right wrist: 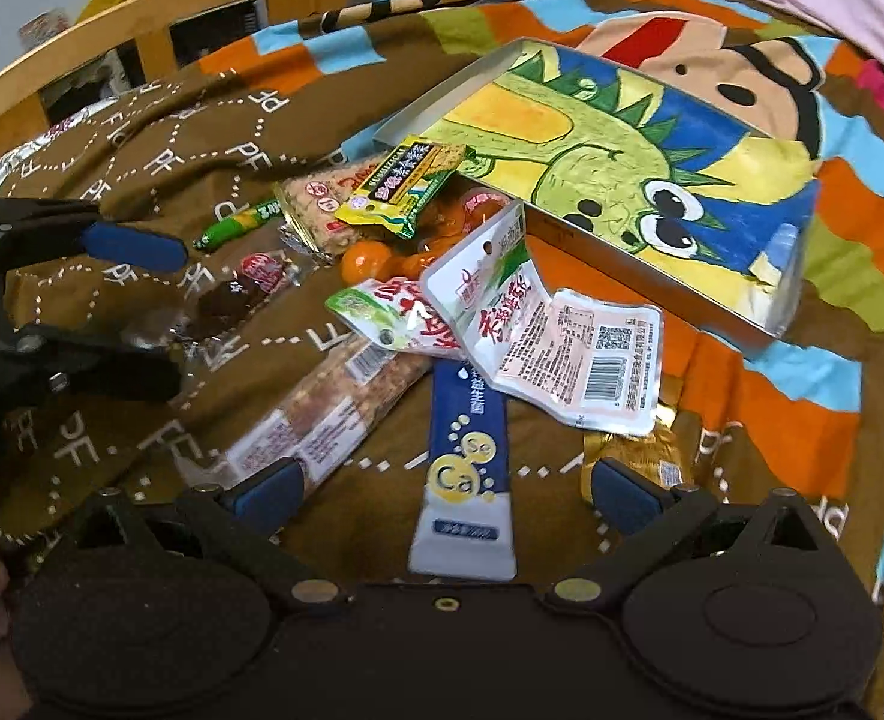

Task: Organize snacks
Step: 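Lower the right gripper onto the blue Se-Ca stick while the left gripper approaches the peanut bar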

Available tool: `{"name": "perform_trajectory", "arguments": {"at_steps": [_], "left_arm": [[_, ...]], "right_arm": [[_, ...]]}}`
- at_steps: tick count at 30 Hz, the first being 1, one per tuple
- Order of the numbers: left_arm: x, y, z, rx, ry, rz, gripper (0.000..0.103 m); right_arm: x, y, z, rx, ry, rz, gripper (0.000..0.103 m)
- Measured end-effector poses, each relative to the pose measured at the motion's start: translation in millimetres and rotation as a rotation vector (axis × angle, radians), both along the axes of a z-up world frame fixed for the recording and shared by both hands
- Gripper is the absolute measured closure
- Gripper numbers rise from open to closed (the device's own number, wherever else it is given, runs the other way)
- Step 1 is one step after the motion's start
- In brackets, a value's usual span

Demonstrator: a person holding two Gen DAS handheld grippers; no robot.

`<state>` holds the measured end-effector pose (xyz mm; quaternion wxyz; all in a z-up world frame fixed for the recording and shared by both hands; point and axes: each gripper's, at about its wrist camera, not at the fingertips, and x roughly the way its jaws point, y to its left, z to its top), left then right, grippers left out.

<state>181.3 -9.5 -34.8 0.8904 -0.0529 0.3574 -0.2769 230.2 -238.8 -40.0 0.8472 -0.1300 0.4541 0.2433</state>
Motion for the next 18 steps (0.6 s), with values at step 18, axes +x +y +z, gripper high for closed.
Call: {"name": "perform_trajectory", "arguments": {"at_steps": [18], "left_arm": [[34.6, -11.5, -38.4, -0.1, 0.197, -0.067, 0.011]], "right_arm": [[20.0, 4.6, -26.9, -0.047, -0.002, 0.016, 0.026]]}}
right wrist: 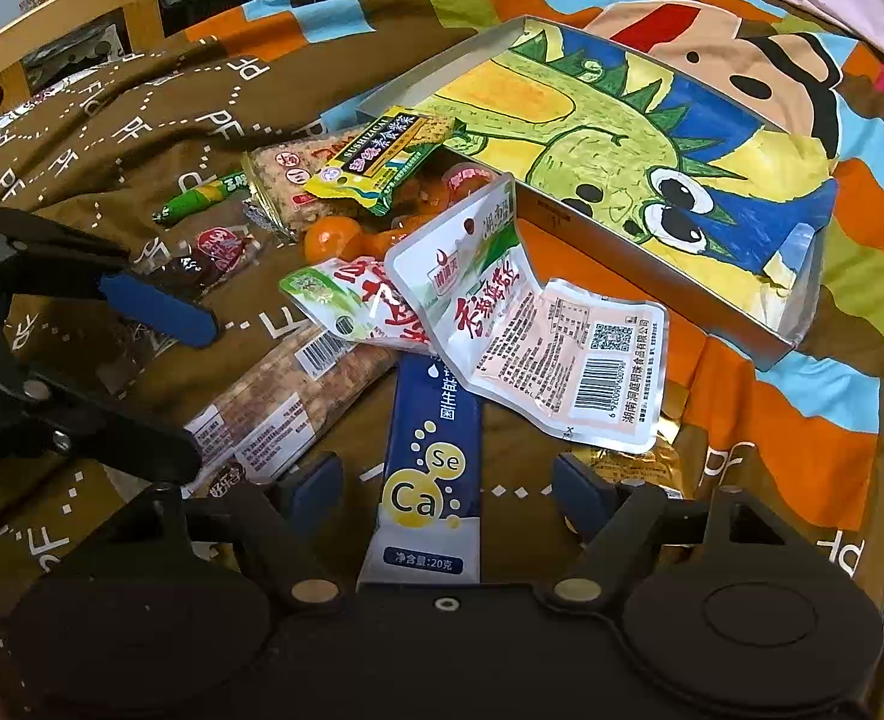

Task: Organize snacks
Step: 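Lower the right gripper onto the blue Se-Ca stick while the left gripper approaches the peanut bar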

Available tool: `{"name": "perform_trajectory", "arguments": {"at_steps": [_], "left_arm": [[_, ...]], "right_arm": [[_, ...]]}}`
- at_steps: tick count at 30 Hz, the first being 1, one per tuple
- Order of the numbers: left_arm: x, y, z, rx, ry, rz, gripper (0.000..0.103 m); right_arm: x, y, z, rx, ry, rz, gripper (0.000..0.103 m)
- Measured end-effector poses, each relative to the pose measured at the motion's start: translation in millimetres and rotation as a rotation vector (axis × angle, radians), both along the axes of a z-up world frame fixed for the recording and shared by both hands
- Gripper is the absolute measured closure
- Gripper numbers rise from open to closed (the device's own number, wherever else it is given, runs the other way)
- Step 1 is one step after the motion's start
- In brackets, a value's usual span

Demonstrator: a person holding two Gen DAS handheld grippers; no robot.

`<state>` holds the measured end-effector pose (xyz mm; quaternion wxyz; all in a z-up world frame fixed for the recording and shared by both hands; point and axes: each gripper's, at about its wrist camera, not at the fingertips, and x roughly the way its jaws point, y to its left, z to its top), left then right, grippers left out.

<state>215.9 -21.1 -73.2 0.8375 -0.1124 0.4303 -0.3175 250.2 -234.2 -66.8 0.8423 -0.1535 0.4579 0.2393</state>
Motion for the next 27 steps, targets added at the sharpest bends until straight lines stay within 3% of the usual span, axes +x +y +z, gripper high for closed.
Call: {"name": "perform_trajectory", "arguments": {"at_steps": [5, 11, 24, 27], "left_arm": [[7.5, -7.0, -10.2, 0.071, 0.046, 0.019, 0.027], [11.9, -14.8, -12.2, 0.14, 0.053, 0.059, 0.036], [5.9, -47.9, -11.2, 0.333, -0.068, 0.019, 0.032], [5.8, -55.4, -14.2, 0.37, -0.09, -0.003, 0.032]], "right_arm": [[1.4, 1.8, -4.7, -0.019, 0.001, -0.003, 0.029], [0.3, 4.0, -7.1, -0.041, -0.009, 0.002, 0.031], [-3.7, 12.0, -14.5, -0.136, -0.049, 0.046, 0.031], [-5.0, 13.4, -16.3, -0.142, -0.056, 0.055, 0.036]]}}
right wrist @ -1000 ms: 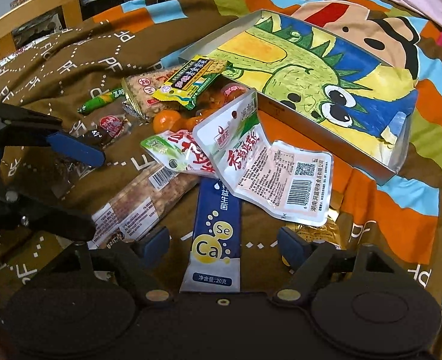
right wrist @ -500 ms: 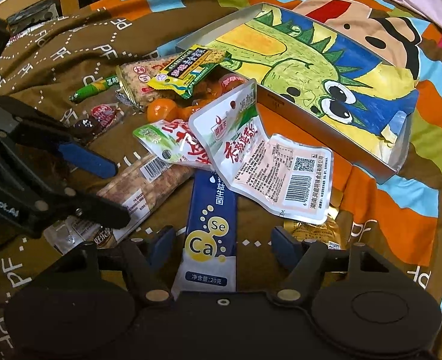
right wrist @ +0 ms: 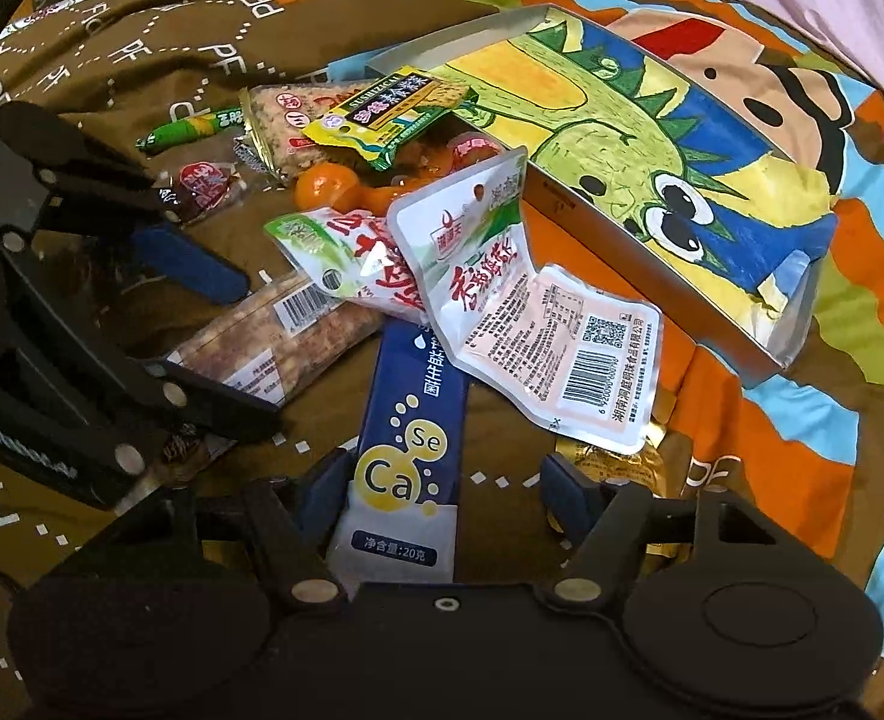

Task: Organize snacks
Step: 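Lower the right gripper onto the blue Se-Ca stick while the left gripper approaches the peanut bar, then close the right gripper on the blue stick while the left gripper grasps the peanut bar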

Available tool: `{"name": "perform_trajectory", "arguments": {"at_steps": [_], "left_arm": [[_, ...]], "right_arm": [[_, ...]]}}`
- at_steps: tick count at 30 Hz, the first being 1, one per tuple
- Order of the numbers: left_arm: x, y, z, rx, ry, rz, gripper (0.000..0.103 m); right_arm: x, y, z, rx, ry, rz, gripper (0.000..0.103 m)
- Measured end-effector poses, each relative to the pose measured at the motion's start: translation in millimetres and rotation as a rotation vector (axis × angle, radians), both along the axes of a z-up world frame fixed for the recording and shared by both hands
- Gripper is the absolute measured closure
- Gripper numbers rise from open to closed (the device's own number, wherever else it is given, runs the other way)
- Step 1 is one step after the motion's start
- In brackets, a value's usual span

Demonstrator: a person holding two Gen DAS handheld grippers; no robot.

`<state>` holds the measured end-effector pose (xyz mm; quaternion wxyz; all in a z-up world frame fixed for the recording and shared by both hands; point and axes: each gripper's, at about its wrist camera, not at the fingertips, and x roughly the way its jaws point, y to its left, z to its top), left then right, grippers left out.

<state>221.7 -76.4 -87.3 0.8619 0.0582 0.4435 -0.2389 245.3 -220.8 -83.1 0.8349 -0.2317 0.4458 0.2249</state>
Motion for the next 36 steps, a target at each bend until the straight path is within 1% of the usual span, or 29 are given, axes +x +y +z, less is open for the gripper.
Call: {"name": "perform_trajectory", "arguments": {"at_steps": [1, 2, 3, 4, 6, 9, 13, 16, 19, 22, 25, 26, 27, 28, 30, 34, 36], "left_arm": [[-0.9, -2.0, -0.6, 0.013, -0.009, -0.009, 0.035], [-2.9, -3.7, -0.5, 0.018, -0.019, -0.02, 0.041], [-4.8, -4.2, -0.1, 0.018, -0.026, -0.032, 0.044], [-7.2, -5.7, 0.7, 0.03, -0.036, -0.036, 0.045], [-11.4, -7.4, 1.2, 0.049, -0.049, -0.04, 0.047], [-17.2, -5.2, 2.5, 0.051, -0.047, -0.027, 0.049], [-31.2, 2.8, 8.4, 0.059, -0.022, -0.001, 0.049], [-41.5, 7.8, 9.9, 0.06, -0.017, 0.002, 0.048], [-37.1, 8.0, 8.6, 0.052, -0.002, 0.016, 0.043], [-28.8, 7.6, 3.9, 0.045, 0.013, 0.03, 0.042], [-27.3, 3.6, -0.2, 0.069, 0.002, 0.014, 0.042], [-28.2, 1.2, -0.6, 0.086, -0.005, 0.004, 0.043], [-29.7, -0.3, -0.5, 0.098, -0.013, -0.003, 0.044], [-31.1, -0.8, -0.2, 0.103, -0.018, -0.003, 0.045], [-33.4, 0.6, 1.4, 0.1, -0.015, 0.01, 0.049], [-42.8, 7.0, 7.9, 0.078, -0.003, 0.039, 0.05], [-49.5, 9.4, 10.9, 0.076, -0.011, 0.048, 0.05]], "right_arm": [[0.1, 0.1, 0.0, 0.007, 0.005, 0.0, 0.041], [0.3, -0.1, -0.1, 0.016, 0.016, 0.001, 0.044], [0.3, -0.5, 0.2, 0.029, 0.026, 0.0, 0.05], [0.2, -0.6, 0.5, 0.041, 0.034, -0.002, 0.056], [0.0, -0.6, 1.1, 0.062, 0.055, -0.003, 0.062], [-1.0, -1.3, 3.1, 0.079, 0.07, -0.021, 0.063], [-6.8, -3.9, 8.7, 0.107, 0.099, -0.037, 0.063], [-10.8, -5.8, 11.8, 0.136, 0.109, -0.042, 0.059], [-5.6, -5.0, 9.4, 0.149, 0.103, -0.063, 0.052], [1.1, -3.2, 3.1, 0.148, 0.103, -0.078, 0.05], [1.9, -0.9, -1.3, 0.139, 0.104, -0.077, 0.05], [1.3, 0.1, -1.7, 0.132, 0.101, -0.073, 0.051], [0.8, 0.8, -1.7, 0.129, 0.1, -0.071, 0.055], [0.2, 1.4, -0.9, 0.131, 0.102, -0.068, 0.063], [-2.3, 2.3, 1.9, 0.136, 0.103, -0.072, 0.064], [-12.5, 3.4, 7.6, 0.136, 0.102, -0.058, 0.067], [-20.4, 5.6, 11.5, 0.131, 0.09, -0.039, 0.067]]}}
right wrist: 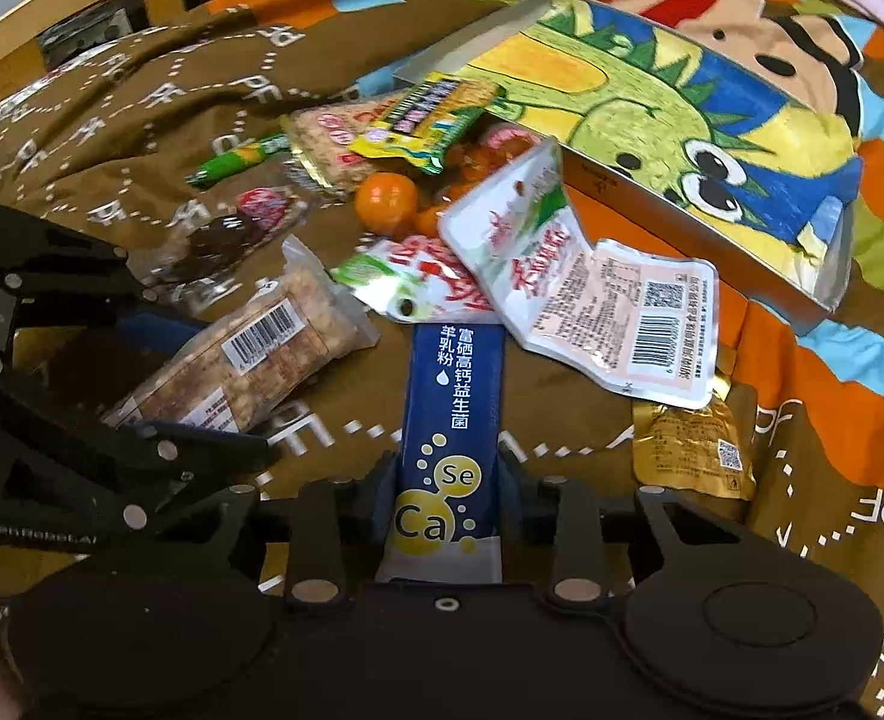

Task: Organize snacks
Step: 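Close the right gripper on the blue stick while the left gripper grasps the peanut bar, then carry both snacks into the open tin and open both grippers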

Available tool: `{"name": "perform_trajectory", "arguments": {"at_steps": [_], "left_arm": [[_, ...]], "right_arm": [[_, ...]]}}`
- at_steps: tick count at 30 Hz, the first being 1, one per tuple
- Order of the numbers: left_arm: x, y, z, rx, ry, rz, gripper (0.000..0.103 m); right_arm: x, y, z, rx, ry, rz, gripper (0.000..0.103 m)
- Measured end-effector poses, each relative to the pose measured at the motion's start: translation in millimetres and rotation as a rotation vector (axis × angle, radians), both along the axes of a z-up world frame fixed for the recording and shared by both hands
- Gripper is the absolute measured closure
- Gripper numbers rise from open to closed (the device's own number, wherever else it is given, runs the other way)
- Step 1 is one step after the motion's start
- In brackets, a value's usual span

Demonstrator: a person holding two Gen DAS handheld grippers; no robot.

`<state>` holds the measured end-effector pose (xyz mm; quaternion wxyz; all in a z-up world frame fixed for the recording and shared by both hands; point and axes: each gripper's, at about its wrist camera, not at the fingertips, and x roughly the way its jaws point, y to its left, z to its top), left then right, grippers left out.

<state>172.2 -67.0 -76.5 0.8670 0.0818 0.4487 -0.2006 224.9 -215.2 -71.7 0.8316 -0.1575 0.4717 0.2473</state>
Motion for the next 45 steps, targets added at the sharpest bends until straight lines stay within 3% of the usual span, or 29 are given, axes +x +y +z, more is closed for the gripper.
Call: {"name": "perform_trajectory", "arguments": {"at_steps": [14, 21, 27, 37, 45], "left_arm": [[-37.1, 24.9, 35.7, -0.078, -0.187, 0.147, 0.05], [-34.0, 31.2, 37.1, -0.094, -0.21, 0.186, 0.05], [-31.7, 35.0, 43.2, -0.105, -0.262, 0.215, 0.05], [-3.8, 42.3, 48.5, -0.149, -0.282, 0.28, 0.05], [59.6, 41.4, 67.5, -0.163, -0.329, 0.288, 0.05]], "right_arm": [[-57.8, 21.9, 27.0, -0.208, -0.356, 0.11, 0.069], [-80.2, 34.4, 25.8, -0.326, -0.527, 0.182, 0.069], [-89.1, 39.6, 27.8, -0.366, -0.653, 0.199, 0.069], [-85.3, 41.5, 33.1, -0.402, -0.823, 0.218, 0.069], [-28.0, 31.8, 39.9, -0.38, -0.899, 0.158, 0.069]]}}
